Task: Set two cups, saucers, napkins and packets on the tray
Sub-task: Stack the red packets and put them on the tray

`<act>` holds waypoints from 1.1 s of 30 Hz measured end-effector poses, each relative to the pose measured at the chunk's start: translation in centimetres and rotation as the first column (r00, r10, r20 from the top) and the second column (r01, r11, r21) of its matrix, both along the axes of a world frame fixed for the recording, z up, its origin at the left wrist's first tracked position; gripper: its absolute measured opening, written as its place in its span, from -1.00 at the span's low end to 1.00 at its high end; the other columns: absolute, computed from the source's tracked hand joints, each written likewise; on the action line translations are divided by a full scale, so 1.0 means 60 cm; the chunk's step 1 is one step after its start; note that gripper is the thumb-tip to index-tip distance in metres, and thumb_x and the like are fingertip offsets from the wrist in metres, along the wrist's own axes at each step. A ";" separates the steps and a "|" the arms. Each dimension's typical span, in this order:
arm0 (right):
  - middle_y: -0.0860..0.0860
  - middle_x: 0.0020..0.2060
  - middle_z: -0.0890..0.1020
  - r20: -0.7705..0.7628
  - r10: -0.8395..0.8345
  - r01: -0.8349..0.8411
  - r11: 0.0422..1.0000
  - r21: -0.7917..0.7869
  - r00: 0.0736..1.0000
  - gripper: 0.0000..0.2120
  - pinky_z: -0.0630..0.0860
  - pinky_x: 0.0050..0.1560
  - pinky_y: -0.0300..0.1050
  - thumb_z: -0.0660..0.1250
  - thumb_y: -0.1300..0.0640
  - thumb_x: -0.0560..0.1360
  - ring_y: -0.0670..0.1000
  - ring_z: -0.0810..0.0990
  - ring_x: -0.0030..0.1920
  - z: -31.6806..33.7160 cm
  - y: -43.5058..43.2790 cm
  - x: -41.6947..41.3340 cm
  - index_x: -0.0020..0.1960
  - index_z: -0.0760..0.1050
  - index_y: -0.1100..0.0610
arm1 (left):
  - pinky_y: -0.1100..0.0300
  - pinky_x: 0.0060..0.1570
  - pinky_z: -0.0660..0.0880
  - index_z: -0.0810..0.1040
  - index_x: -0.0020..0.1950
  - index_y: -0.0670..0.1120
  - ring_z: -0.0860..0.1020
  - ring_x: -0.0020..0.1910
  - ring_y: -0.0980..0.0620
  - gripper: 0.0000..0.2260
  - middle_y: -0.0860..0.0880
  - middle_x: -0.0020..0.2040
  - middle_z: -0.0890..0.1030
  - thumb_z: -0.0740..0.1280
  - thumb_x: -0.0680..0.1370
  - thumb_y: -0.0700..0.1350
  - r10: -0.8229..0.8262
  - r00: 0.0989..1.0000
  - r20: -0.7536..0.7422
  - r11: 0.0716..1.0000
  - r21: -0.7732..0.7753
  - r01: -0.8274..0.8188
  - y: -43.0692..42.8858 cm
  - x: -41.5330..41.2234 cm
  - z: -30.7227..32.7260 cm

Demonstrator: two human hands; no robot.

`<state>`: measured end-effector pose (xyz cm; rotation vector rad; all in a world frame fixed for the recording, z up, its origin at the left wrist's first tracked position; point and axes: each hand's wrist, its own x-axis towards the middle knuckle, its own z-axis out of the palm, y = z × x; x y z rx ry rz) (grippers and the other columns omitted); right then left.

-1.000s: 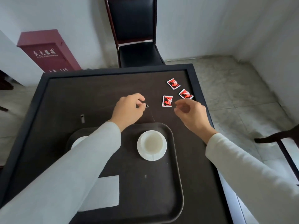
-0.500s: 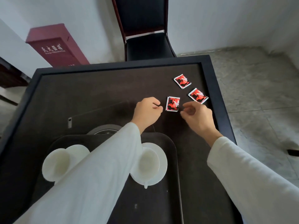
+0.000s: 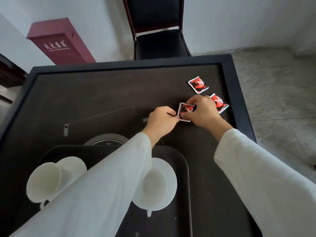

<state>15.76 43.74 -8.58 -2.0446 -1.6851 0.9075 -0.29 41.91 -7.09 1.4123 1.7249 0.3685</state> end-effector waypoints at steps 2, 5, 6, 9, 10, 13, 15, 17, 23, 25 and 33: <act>0.01 0.07 0.58 -0.065 -0.049 0.050 0.999 0.005 0.997 -0.69 0.40 -0.19 -0.27 0.55 0.07 0.45 -0.01 0.55 0.01 -0.001 0.005 0.004 0.15 0.57 0.05 | 0.13 -0.12 0.66 0.60 0.25 0.01 0.67 -0.11 0.07 -0.75 0.06 -0.05 0.67 0.43 0.58 -0.06 0.012 1.000 0.025 1.000 -0.023 -0.011 0.002 -0.001 0.002; 0.02 -0.03 0.66 -0.241 -0.180 0.179 0.983 -0.028 0.954 -0.81 0.53 -0.24 -0.23 0.44 0.16 0.55 0.00 0.64 -0.05 -0.004 0.007 0.008 0.15 0.58 0.08 | 0.26 -0.32 0.57 0.54 0.28 0.04 0.66 -0.17 0.11 -0.71 0.07 -0.09 0.65 0.44 0.57 -0.06 0.039 0.997 0.072 0.997 -0.067 -0.035 0.003 0.000 0.005; 0.06 -0.03 0.66 -0.339 -0.238 0.229 0.971 -0.065 0.910 -0.79 0.59 -0.22 -0.18 0.40 0.19 0.57 0.01 0.65 -0.08 -0.005 0.007 0.008 0.20 0.57 0.11 | 0.26 -0.32 0.58 0.52 0.29 0.05 0.67 -0.16 0.10 -0.69 0.05 -0.07 0.65 0.44 0.57 -0.07 0.059 0.994 0.096 0.995 -0.085 -0.051 0.003 0.000 0.005; 0.15 -0.07 0.70 -0.628 -0.373 0.316 0.926 -0.206 0.683 -0.85 0.61 -0.26 -0.23 0.30 0.28 0.61 -0.01 0.69 -0.19 0.003 -0.001 0.001 0.16 0.59 0.22 | 0.23 -0.26 0.63 0.52 0.28 -0.01 0.70 -0.15 0.07 -0.71 0.00 -0.02 0.67 0.44 0.57 -0.07 0.149 0.970 0.194 0.984 -0.126 -0.126 0.003 0.002 0.004; 0.16 -0.08 0.71 -0.702 -0.403 0.328 0.911 -0.248 0.587 -0.87 0.63 -0.25 -0.21 0.31 0.30 0.61 0.01 0.71 -0.18 0.006 -0.007 -0.002 0.12 0.59 0.25 | 0.21 -0.22 0.64 0.54 0.28 -0.05 0.71 -0.14 0.06 -0.71 -0.02 -0.01 0.69 0.43 0.58 -0.07 0.189 0.950 0.250 0.978 -0.138 -0.158 0.003 0.003 0.005; 0.18 -0.09 0.73 -0.799 -0.438 0.336 0.888 -0.314 0.412 -0.85 0.65 -0.17 -0.14 0.44 0.30 0.52 0.12 0.75 -0.11 0.011 -0.030 -0.011 0.07 0.59 0.30 | 0.13 -0.06 0.68 0.61 0.27 -0.08 0.73 -0.07 0.00 -0.75 -0.05 0.05 0.71 0.41 0.61 -0.07 0.293 0.847 0.443 0.954 -0.197 -0.227 0.005 0.011 0.013; 0.15 -0.10 0.75 -0.802 -0.437 0.320 0.891 -0.323 0.407 -0.88 0.65 -0.15 -0.16 0.47 0.26 0.50 0.08 0.76 -0.09 0.009 -0.047 -0.015 0.02 0.62 0.25 | 0.08 0.01 0.67 0.62 0.28 -0.07 0.71 0.02 -0.04 -0.76 -0.06 0.13 0.69 0.39 0.62 -0.09 0.336 0.796 0.503 0.940 -0.227 -0.254 0.006 0.016 0.020; 0.11 -0.11 0.76 -0.795 -0.435 0.306 0.895 -0.326 0.424 -0.90 0.64 -0.15 -0.17 0.45 0.23 0.52 0.04 0.76 -0.08 0.005 -0.058 -0.018 0.02 0.63 0.23 | 0.06 0.06 0.66 0.60 0.30 -0.06 0.68 0.10 -0.07 -0.75 -0.07 0.19 0.66 0.38 0.62 -0.12 0.360 0.783 0.508 0.932 -0.231 -0.278 0.007 0.020 0.025; 0.07 -0.13 0.76 -0.753 -0.386 0.278 0.920 -0.275 0.533 -0.89 0.63 -0.18 -0.19 0.40 0.16 0.59 0.04 0.75 -0.10 -0.002 -0.071 -0.011 -0.01 0.70 0.14 | -0.02 0.12 0.64 0.58 0.31 -0.13 0.67 0.14 -0.10 -0.70 -0.15 0.19 0.66 0.41 0.59 -0.25 0.383 0.759 0.527 0.923 -0.251 -0.292 0.007 0.021 0.038; 0.03 -0.14 0.76 -0.734 -0.316 0.231 0.948 -0.219 0.601 -0.88 0.63 -0.16 -0.18 0.39 0.14 0.60 0.01 0.74 -0.13 0.002 -0.070 -0.005 0.00 0.72 0.11 | -0.06 0.13 0.64 0.57 0.34 -0.16 0.68 0.13 -0.12 -0.68 -0.17 0.19 0.66 0.41 0.59 -0.27 0.338 0.787 0.515 0.938 -0.247 -0.242 0.009 0.019 0.042; 0.03 0.01 0.72 -0.014 -0.205 0.203 0.956 0.211 0.979 -0.75 0.57 0.07 -0.04 0.41 0.04 0.54 0.08 0.68 0.04 0.019 -0.026 0.071 0.19 0.66 0.08 | -0.02 0.07 0.67 0.56 0.27 -0.10 0.71 0.05 -0.06 -0.72 -0.13 0.14 0.68 0.43 0.58 -0.24 0.258 0.807 0.531 0.963 -0.212 -0.168 0.021 -0.005 0.043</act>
